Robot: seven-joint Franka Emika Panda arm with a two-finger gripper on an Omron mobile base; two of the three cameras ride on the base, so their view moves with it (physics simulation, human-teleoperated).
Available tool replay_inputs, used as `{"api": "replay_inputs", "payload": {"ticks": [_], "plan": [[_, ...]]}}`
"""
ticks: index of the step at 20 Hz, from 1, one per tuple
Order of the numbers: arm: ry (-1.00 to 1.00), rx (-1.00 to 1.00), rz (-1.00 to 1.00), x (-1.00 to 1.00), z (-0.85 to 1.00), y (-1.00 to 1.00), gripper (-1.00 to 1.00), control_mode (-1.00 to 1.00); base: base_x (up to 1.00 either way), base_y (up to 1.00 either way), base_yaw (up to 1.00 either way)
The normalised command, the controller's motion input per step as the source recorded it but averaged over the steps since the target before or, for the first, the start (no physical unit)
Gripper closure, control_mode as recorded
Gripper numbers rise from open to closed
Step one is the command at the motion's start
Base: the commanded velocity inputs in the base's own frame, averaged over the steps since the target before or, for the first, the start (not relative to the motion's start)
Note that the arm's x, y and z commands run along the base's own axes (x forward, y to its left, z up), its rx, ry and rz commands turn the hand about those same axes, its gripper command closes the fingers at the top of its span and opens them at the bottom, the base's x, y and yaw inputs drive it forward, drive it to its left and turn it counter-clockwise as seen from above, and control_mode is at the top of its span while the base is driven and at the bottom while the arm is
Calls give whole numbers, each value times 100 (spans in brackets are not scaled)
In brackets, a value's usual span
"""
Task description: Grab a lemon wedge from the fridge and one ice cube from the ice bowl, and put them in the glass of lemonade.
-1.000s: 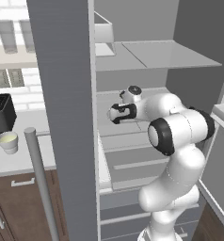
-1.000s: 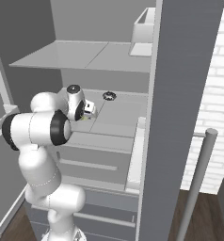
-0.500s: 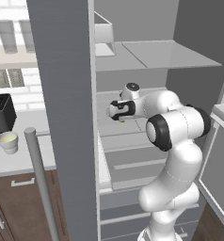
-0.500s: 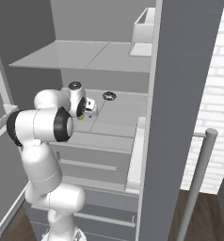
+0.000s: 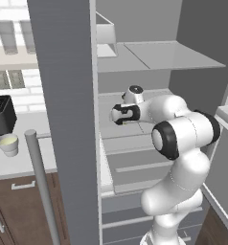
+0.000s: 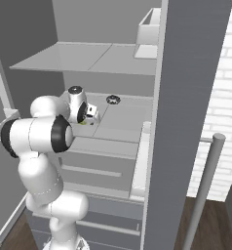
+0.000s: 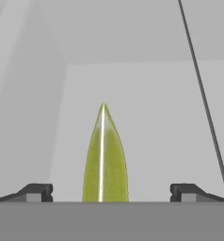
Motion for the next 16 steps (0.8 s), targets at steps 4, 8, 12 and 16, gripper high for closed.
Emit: {"api": "replay_inputs", "payload": {"ticks": [4,8,12,16], "plan": [[5,0,0,0,-31,0,100,-100,0,0,0],[5,0,0,0,-25,0,100,-100,0,0,0],[7,0,0,0,-25,0,100,-100,0,0,0],[0,0,0,0,-26,3,100,-100,0,0,0]]}}
